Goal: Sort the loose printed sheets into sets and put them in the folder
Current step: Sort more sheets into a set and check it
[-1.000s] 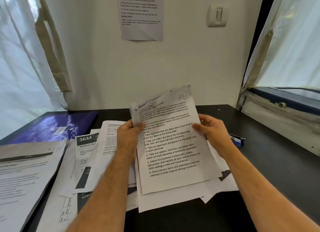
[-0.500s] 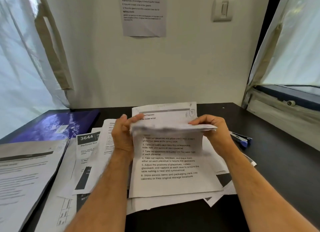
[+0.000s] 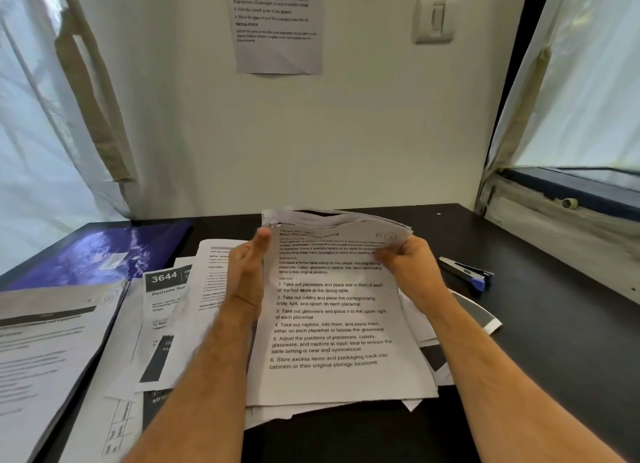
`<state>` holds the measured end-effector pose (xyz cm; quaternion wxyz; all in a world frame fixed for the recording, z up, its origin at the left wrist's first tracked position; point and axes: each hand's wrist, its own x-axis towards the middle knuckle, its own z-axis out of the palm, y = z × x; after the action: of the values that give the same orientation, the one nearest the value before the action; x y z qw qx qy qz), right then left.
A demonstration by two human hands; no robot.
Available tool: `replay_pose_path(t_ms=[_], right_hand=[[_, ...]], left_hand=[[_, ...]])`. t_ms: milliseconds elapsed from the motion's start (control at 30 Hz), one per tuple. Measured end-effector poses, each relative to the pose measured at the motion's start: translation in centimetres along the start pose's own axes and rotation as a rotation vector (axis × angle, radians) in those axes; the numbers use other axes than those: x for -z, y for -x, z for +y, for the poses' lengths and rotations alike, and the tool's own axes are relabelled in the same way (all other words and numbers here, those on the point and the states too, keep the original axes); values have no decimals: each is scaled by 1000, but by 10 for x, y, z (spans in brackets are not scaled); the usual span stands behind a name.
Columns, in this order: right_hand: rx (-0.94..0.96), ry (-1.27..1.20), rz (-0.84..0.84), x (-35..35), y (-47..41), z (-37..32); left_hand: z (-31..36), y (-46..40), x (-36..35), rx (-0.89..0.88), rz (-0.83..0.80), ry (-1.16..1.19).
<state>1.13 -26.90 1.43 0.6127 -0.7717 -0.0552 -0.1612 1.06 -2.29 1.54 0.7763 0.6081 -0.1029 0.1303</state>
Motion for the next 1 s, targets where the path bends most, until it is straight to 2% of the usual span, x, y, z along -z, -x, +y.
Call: replay_pose_path(t_ms=[133, 233, 367, 467, 567, 700, 767, 900, 1000], right_hand=[[-21, 35, 19, -8, 0, -1], [-26, 64, 60, -13, -1, -1], [-137, -128, -85, -12, 2, -3], [-128, -83, -176, -15, 6, -10], [-138, -81, -145, -15, 3, -12], [-152, -109, -61, -15, -1, -12], [-196, -147, -90, -15, -2, -14], [-336, -306, -274, -8, 0, -23], [-290, -243, -272, -9, 3, -27]], left_hand=[[5, 0, 0, 48, 47, -79], [5, -1, 5, 92, 96, -14], [8, -5, 6, 139, 170, 160], [7, -11, 8, 210, 188, 212], [3, -15, 13, 334, 133, 239], [6, -7, 13, 563, -112, 92], [9, -7, 13, 571, -147, 52], [17, -13, 19, 494, -72, 108], [21, -12, 20, 470, -39, 157]])
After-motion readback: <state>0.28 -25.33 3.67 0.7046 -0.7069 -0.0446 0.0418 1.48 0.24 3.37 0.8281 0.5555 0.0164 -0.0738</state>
